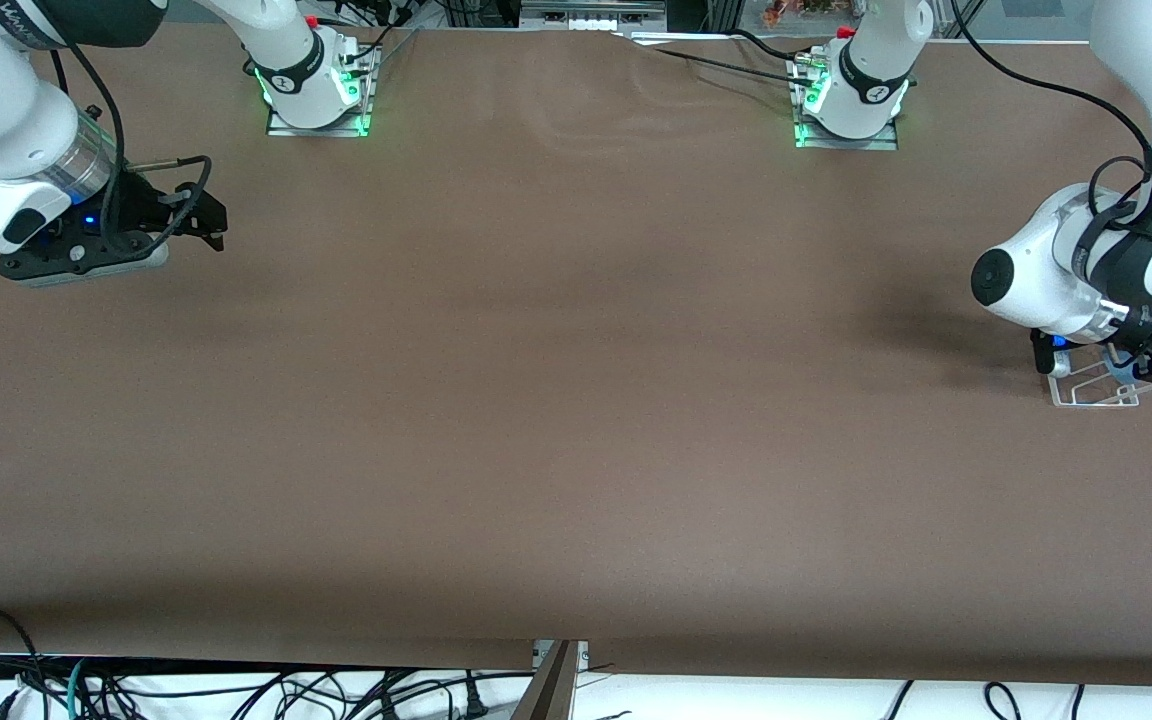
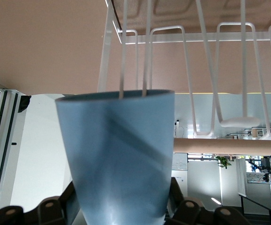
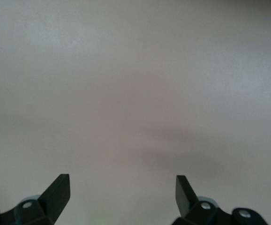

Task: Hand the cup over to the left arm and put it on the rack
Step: 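Lower the cup onto the white rack peg with the left gripper, then open the left gripper and raise it away from the rack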

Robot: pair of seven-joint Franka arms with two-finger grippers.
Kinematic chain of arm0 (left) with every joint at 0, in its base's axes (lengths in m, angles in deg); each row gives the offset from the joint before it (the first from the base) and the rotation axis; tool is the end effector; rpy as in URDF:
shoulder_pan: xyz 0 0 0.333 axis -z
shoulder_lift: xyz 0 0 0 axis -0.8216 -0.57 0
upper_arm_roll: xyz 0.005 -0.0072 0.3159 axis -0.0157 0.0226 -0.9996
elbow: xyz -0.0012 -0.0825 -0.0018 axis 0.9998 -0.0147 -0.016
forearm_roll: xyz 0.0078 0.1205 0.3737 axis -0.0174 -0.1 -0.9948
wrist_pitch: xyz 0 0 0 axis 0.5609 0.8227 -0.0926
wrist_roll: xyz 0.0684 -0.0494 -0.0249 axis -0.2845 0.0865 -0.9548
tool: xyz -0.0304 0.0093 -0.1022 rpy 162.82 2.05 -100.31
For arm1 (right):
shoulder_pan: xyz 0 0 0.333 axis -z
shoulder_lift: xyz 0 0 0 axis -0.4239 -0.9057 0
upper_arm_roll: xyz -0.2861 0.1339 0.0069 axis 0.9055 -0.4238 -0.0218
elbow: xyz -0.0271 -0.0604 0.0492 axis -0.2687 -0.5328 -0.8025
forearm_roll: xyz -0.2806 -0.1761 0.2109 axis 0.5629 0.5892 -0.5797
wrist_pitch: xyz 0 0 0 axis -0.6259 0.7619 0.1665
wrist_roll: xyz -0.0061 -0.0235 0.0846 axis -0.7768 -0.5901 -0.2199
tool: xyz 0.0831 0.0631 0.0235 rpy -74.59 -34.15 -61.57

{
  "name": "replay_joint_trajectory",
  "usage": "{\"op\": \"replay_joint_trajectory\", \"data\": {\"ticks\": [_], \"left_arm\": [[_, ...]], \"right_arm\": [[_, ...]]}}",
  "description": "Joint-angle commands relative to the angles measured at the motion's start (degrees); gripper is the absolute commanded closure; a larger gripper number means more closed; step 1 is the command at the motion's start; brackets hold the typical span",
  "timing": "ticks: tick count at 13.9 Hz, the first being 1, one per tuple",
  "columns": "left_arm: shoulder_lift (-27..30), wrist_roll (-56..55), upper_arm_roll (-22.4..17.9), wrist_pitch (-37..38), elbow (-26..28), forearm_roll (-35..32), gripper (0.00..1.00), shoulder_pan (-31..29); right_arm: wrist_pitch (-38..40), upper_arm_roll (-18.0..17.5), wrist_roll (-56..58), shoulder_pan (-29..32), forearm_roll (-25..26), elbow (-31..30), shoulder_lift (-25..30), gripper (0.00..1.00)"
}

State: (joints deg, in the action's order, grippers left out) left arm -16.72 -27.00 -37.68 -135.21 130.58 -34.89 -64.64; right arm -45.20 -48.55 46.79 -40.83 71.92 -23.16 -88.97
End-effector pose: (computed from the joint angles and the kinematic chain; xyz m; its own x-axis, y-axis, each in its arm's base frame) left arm 0.5367 0.1669 0.2587 0.0110 -0.3268 -0.9450 -0.9939 0.1000 -0.0462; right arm 0.5477 0.0991 0.5681 0.9727 0.2234 -0.0626 0.2272 -0.9718 0.0627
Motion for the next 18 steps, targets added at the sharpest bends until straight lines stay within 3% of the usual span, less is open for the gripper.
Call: {"op": "replay_joint_trajectory", "data": {"ticks": [1, 3, 5, 7, 9, 11, 15, 18], "left_arm": [[1.2, -0.7, -0.3, -0.6, 0.0, -0.6, 0.00, 0.3], [2.7, -0.8, -0.2, -0.5, -0.8, 1.2, 0.00, 0.3], [5.1, -0.7, -0.1, -0.1, -3.1, 10.0, 0.00, 0.3], [8.6, -0.9, 0.0, 0.1, -7.0, 23.3, 0.00, 0.3], [11.3, -0.9, 0.0, 0.7, -11.9, 41.1, 0.00, 0.3], [12.9, -1.0, 0.2, 5.7, -17.0, 56.4, 0.00, 0.3], [12.7, -2.3, 2.3, 19.6, -28.6, 74.1, 0.00, 0.5], [12.8, -7.7, 3.1, 24.2, -32.3, 80.1, 0.00, 0.6]], "right_arm": [[1.3, -0.5, 0.5, 0.5, 0.4, 1.3, -0.4, 0.01], [1.3, -0.5, 0.5, 0.5, 0.3, 1.3, -0.4, 0.01], [1.3, -0.4, 0.5, 0.5, 0.3, 1.3, -0.4, 0.01], [1.3, -0.5, 0.3, 0.5, 0.3, 1.3, -0.4, 0.01], [1.2, -0.5, 0.1, 0.5, 0.2, 1.4, -0.4, 0.01], [1.2, -0.5, -0.1, 0.5, 0.1, 1.4, -0.5, 0.01], [1.1, -0.5, -0.1, 0.5, 0.2, 1.4, -1.8, 0.01], [0.8, -0.4, -0.1, 0.5, 0.3, 1.3, -2.3, 0.01]]}}
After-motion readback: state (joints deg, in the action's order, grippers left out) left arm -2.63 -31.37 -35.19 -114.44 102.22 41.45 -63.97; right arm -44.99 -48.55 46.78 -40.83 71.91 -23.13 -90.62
